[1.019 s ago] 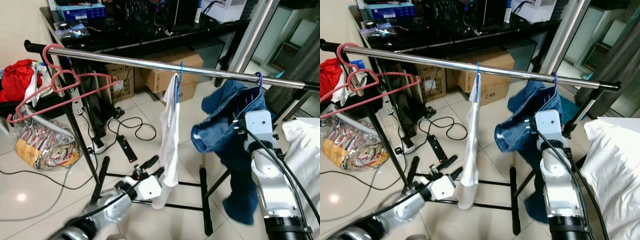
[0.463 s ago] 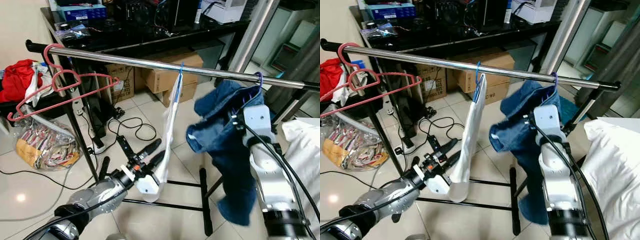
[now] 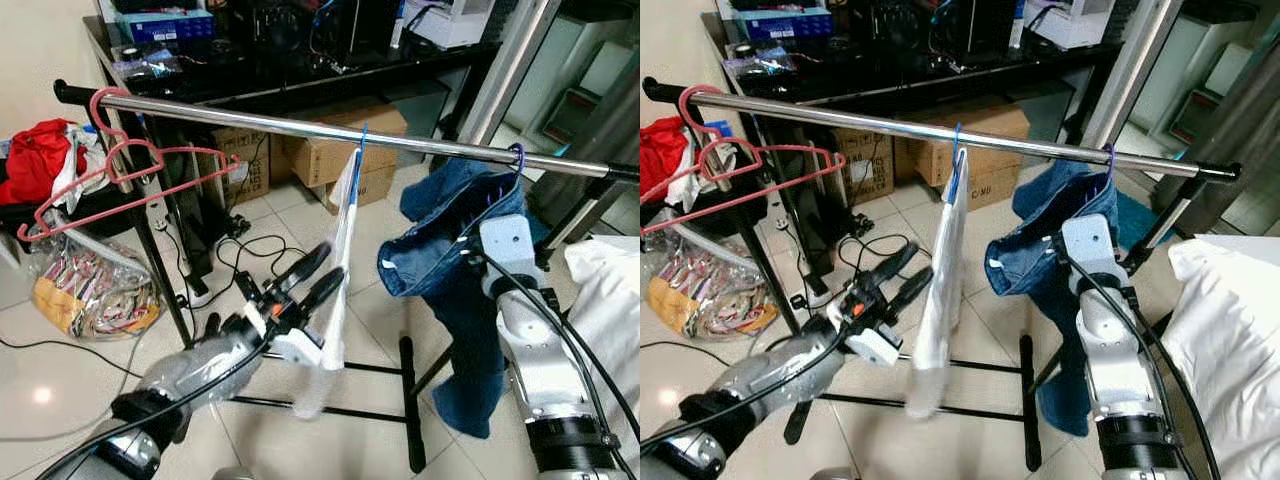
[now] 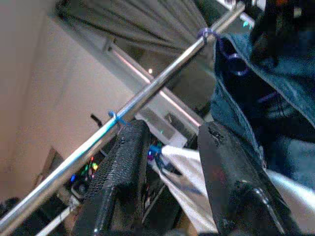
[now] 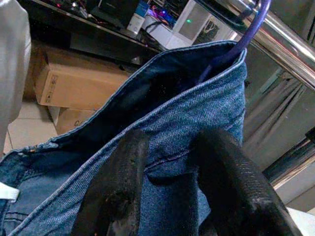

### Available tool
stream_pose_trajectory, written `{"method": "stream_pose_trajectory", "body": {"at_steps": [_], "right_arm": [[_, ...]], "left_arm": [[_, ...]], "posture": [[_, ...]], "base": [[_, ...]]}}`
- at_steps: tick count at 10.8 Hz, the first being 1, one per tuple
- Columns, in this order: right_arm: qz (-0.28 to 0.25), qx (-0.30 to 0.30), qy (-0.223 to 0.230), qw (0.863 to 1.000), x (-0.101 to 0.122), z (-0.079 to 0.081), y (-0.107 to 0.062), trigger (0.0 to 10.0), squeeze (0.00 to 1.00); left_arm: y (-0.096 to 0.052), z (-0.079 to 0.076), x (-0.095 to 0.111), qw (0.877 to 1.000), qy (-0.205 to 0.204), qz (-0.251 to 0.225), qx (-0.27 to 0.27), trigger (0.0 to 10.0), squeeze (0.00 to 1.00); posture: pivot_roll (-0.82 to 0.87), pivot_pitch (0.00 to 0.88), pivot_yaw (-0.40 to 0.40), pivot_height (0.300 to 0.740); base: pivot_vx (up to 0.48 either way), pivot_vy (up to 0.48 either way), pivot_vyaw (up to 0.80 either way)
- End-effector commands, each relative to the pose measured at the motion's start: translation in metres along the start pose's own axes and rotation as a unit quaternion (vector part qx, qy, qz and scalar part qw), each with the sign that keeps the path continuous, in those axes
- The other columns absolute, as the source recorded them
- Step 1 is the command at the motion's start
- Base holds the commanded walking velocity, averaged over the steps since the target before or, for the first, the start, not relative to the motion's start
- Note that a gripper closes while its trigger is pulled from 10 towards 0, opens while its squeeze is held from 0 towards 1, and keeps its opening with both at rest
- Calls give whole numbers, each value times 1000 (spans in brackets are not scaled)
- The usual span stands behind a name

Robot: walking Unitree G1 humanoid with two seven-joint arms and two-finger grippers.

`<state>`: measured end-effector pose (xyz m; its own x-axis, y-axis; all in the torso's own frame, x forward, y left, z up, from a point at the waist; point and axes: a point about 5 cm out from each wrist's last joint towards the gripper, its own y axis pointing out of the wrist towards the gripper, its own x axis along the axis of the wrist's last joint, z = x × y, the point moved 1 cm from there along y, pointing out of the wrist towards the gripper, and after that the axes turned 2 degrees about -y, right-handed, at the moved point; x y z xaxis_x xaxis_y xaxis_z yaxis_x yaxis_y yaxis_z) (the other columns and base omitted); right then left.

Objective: Hang hanger

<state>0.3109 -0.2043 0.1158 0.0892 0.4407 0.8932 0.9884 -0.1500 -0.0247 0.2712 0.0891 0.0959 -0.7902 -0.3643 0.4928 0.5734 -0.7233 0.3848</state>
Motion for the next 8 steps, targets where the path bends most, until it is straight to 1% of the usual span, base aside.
{"method": "stream_pose_trajectory", "body": {"at_steps": [1, 2, 3, 4, 5, 6, 7, 8], "right_arm": [[1, -4, -5, 1000, -1, -3, 2, 10000, 0], [2, -2, -5, 1000, -2, -1, 3, 10000, 0], [3, -1, -4, 1000, -2, 1, 3, 10000, 0], [2, 0, -3, 1000, -1, 2, 4, 10000, 0], [1, 1, -2, 1000, 0, 3, 4, 10000, 0], [-1, 0, -2, 1000, 1, 2, 5, 10000, 0], [-2, -1, -3, 1000, 1, 1, 5, 10000, 0], [-2, -1, -3, 1000, 1, 1, 5, 10000, 0]], "left_arm": [[7, 1, 6, 1000, 1, -23, -9, 10000, 0], [9, -9, 7, 999, -23, -20, -38, 10000, 0], [10, -17, 5, 997, -37, -14, -65, 10000, 0], [14, -19, 4, 996, -51, -7, -77, 10000, 0], [20, -20, -5, 990, -118, 43, -64, 10000, 0], [23, -17, -12, 981, -174, 82, -39, 10000, 0], [24, -17, -15, 975, -199, 96, -35, 10000, 0], [24, -17, -15, 975, -199, 96, -35, 10000, 0]], "posture": [[179, 0, -85, 740], [181, 0, -83, 740], [182, 0, -85, 740], [183, 0, -85, 740], [180, 0, -86, 740], [176, 0, -86, 740], [172, 0, -88, 740], [172, 0, -88, 740]], "base": [[0, 0, 0], [0, 0, 0], [0, 0, 0], [0, 0, 0], [0, 0, 0], [0, 0, 0], [0, 0, 0], [0, 0, 0]]}}
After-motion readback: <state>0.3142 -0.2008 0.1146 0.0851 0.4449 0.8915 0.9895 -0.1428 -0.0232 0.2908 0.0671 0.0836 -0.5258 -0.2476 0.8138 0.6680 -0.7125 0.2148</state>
